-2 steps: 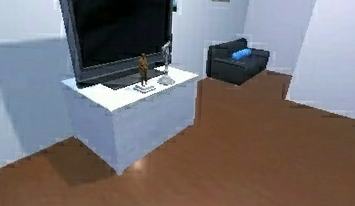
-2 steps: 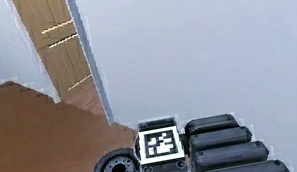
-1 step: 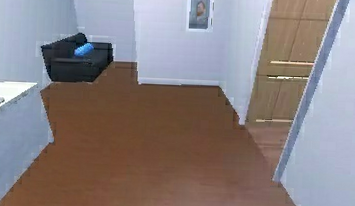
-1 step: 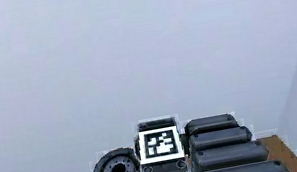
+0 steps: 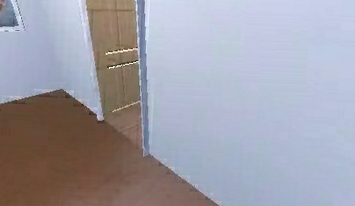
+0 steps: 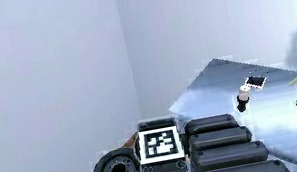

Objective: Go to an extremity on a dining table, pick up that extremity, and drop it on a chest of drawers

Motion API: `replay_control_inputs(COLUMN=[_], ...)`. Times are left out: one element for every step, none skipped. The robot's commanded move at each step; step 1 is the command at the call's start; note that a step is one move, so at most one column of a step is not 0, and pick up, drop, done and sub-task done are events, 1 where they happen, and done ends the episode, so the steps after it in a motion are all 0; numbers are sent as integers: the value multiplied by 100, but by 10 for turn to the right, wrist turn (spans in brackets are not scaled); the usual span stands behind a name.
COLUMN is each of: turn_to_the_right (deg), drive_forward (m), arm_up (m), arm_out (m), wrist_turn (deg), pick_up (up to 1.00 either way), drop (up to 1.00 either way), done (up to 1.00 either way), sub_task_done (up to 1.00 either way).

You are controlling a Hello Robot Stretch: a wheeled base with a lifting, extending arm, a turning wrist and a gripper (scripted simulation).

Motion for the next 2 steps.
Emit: replay_control_inputs(turn_to_the_right=[450, 450], drive_forward=[0, 0], arm_up=[0, 0], arm_out=[0, 0], wrist_turn=[0, 0], pick_up=[0, 0], drop=[0, 0], done=[0, 0], sub_task_done=[0, 0])
